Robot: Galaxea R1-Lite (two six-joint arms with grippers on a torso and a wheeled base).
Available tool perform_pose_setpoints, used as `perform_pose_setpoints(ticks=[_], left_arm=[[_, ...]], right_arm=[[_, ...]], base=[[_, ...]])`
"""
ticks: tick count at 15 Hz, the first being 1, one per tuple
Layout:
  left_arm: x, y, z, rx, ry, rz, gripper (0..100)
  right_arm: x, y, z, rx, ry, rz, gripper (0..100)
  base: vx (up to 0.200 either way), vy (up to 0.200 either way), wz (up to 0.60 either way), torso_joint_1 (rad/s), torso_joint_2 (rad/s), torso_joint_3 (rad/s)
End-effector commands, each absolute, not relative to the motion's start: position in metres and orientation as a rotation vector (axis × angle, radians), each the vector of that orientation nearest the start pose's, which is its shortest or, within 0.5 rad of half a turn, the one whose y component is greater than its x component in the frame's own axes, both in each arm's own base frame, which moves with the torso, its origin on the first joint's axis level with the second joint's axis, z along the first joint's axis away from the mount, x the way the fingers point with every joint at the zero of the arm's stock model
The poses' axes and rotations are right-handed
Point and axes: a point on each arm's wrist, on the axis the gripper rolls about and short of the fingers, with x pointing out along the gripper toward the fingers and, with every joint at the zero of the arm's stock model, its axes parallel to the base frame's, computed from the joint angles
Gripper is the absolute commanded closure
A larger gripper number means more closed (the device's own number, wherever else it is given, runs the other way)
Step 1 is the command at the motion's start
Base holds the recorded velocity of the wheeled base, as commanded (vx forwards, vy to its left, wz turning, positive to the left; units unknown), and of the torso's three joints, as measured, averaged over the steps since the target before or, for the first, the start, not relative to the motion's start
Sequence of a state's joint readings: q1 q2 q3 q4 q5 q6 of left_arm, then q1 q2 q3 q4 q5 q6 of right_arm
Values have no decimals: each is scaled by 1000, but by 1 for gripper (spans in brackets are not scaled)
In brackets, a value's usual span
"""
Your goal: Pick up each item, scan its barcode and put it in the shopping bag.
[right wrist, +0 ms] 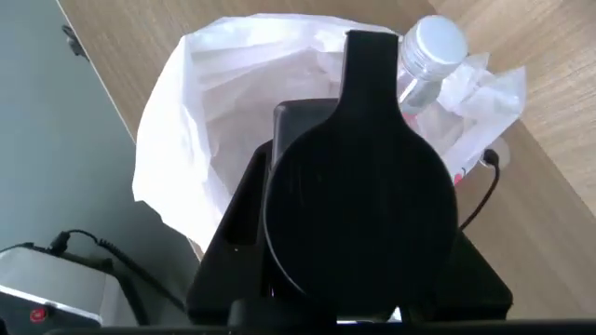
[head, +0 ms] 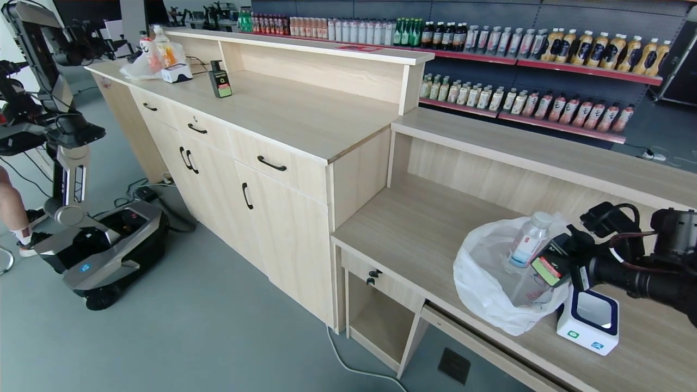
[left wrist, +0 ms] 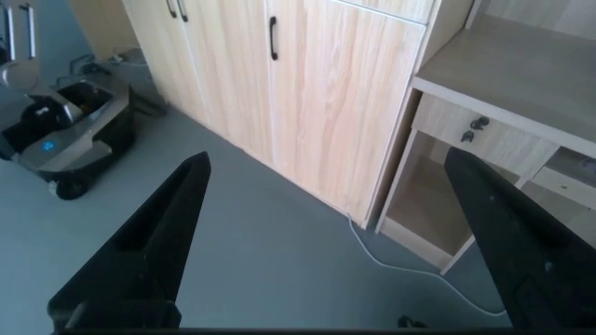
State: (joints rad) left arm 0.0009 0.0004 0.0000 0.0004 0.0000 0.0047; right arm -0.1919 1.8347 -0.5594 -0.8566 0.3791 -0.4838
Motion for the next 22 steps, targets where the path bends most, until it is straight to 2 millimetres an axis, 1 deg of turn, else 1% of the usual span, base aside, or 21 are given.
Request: perform_pose_setpoints(ticks=[1, 4, 7, 9, 10, 11, 15, 17, 22], left_arm=[[-23, 0, 75, 5, 0, 2, 0], [-23, 0, 75, 5, 0, 2, 0], [-23, 0, 75, 5, 0, 2, 0], [-23, 0, 75, 5, 0, 2, 0], [-23, 0, 75, 5, 0, 2, 0], [-23, 0, 75, 5, 0, 2, 0], [-23, 0, 75, 5, 0, 2, 0], [-23, 0, 75, 5, 0, 2, 0], [-23, 0, 75, 5, 0, 2, 0]], right_arm=[[306, -43, 67, -314, 453, 323, 100], [316, -28, 46, -306, 479, 376, 100], [327, -18, 33, -310, 481, 405, 100], [339, -18, 17, -308, 491, 406, 100], [340, -18, 18, -308, 489, 406, 100], [347, -19, 11, -304, 490, 405, 100], [357, -20, 3, -284, 497, 368, 100], [358, -22, 0, -249, 508, 355, 100], [357, -24, -4, -224, 527, 347, 100]], base=[[0, 0, 0, 0, 0, 0], [0, 0, 0, 0, 0, 0], [0, 0, 0, 0, 0, 0], [0, 0, 0, 0, 0, 0], [0, 0, 0, 0, 0, 0], [0, 0, 0, 0, 0, 0], [0, 0, 0, 0, 0, 0], [0, 0, 0, 0, 0, 0], [0, 0, 0, 0, 0, 0]])
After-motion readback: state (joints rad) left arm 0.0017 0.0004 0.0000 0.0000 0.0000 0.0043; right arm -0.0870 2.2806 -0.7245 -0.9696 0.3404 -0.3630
